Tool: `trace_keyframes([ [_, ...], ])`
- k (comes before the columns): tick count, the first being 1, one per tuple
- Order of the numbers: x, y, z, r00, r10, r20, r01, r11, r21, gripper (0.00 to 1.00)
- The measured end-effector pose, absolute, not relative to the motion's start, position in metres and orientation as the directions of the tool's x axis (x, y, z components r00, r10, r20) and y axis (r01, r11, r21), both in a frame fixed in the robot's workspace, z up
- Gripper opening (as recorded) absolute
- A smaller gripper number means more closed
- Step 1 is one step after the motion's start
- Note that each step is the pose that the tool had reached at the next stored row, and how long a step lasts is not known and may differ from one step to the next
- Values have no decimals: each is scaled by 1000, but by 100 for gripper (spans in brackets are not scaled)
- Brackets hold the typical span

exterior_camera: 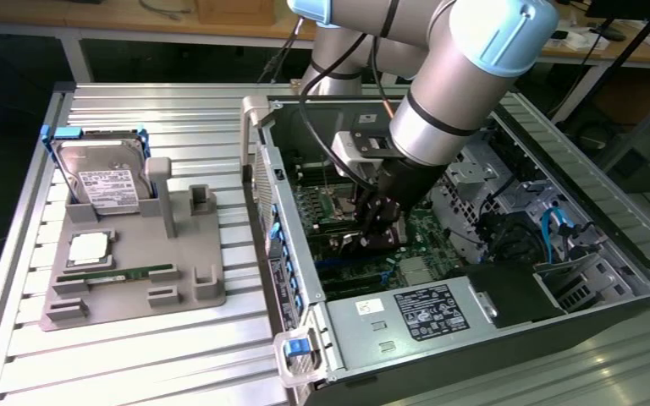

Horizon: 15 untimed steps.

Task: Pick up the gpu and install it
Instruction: 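Insert the gpu into the slot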

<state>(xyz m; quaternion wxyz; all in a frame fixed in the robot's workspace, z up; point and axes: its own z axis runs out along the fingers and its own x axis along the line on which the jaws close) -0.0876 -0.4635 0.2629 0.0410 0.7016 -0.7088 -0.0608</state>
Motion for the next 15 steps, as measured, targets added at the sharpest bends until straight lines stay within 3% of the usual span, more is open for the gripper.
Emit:
trace_keyframes([
  [15,-88,-464,263,-12,-1000,-27,-989,8,151,27],
])
